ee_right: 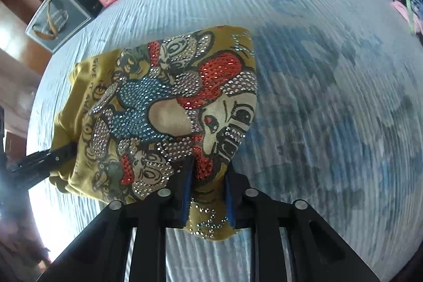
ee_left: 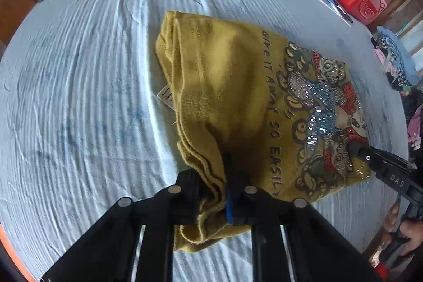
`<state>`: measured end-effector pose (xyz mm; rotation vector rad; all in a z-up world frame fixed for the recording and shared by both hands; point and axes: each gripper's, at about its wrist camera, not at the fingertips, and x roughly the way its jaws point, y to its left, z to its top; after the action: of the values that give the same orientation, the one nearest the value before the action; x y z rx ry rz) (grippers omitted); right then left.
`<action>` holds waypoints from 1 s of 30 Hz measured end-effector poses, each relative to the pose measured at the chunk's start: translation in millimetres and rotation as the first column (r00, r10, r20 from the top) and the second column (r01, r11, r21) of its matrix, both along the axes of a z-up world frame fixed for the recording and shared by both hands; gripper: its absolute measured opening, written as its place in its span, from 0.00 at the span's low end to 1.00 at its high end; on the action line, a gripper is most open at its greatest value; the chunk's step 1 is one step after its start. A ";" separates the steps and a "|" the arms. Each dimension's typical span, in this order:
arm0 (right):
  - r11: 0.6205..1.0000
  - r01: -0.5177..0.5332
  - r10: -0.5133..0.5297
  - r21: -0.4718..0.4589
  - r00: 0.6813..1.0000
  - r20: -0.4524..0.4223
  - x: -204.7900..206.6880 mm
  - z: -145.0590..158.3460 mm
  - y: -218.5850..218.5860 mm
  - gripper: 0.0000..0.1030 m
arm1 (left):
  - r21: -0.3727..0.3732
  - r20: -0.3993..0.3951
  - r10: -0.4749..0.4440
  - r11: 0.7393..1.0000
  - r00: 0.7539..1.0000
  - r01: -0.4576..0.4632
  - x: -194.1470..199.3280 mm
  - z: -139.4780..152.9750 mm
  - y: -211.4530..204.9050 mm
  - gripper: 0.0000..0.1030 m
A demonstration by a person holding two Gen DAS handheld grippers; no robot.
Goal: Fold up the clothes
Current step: 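Lift the folded shirt with both grippers and carry it to the clothes stack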
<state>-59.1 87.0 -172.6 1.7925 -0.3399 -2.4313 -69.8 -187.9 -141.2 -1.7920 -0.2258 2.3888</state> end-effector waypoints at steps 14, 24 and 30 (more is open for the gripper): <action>0.991 -0.095 0.105 0.098 0.989 -0.105 0.5 48.0 -8.3 0.15 | 0.116 -0.109 0.071 0.992 0.991 -0.058 13.1 57.5 -4.5 0.09; 0.986 -0.044 0.088 0.161 0.956 -0.280 12.2 144.5 70.2 0.14 | 0.129 -0.250 -0.072 0.986 0.966 0.107 -1.8 127.7 89.3 0.09; 0.986 -0.013 0.063 0.167 0.952 -0.300 13.8 161.1 162.8 0.14 | 0.097 -0.279 -0.131 0.982 0.951 0.163 -19.8 129.3 205.1 0.09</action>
<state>-45.3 249.8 -11.5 1.4237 -0.0788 -2.7213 -89.5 17.2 -11.9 -1.3601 -0.1899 2.4225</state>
